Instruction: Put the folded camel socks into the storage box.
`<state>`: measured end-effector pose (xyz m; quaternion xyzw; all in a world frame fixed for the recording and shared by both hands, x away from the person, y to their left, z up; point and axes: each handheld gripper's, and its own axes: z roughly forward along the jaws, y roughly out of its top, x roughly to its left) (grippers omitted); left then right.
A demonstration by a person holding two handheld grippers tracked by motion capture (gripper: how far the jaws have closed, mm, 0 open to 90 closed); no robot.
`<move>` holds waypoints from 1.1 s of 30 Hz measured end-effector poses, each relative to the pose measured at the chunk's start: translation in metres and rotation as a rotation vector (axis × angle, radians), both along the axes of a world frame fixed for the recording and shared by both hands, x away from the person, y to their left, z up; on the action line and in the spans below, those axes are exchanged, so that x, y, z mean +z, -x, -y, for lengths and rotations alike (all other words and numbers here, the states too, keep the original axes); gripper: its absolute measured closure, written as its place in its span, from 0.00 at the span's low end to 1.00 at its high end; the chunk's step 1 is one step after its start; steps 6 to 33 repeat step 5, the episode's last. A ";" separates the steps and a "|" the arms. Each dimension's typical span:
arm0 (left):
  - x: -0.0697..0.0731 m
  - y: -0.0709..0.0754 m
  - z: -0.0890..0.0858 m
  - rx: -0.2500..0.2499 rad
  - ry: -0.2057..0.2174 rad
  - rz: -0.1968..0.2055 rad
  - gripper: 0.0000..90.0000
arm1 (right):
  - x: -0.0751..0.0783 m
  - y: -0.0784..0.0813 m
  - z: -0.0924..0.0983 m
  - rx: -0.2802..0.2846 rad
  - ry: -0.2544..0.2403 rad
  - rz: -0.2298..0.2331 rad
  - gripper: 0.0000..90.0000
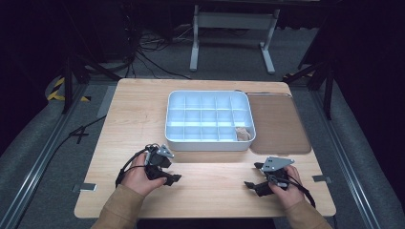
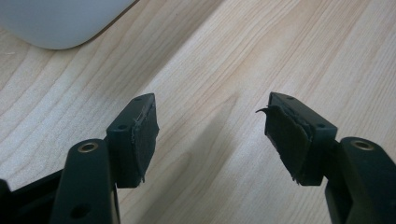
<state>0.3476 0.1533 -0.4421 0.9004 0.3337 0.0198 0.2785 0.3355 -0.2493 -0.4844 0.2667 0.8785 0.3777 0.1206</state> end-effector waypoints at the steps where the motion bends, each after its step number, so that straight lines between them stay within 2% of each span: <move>1: -0.001 0.000 0.000 0.004 -0.004 0.000 0.38 | -0.001 0.000 0.000 -0.007 -0.014 -0.009 0.18; 4: -0.005 0.000 0.000 -0.003 -0.016 0.003 0.37 | -0.002 -0.001 0.000 -0.012 -0.018 -0.005 0.17; 33: -0.005 0.000 0.000 -0.003 -0.016 0.003 0.36 | -0.002 -0.001 0.000 -0.012 -0.018 -0.005 0.17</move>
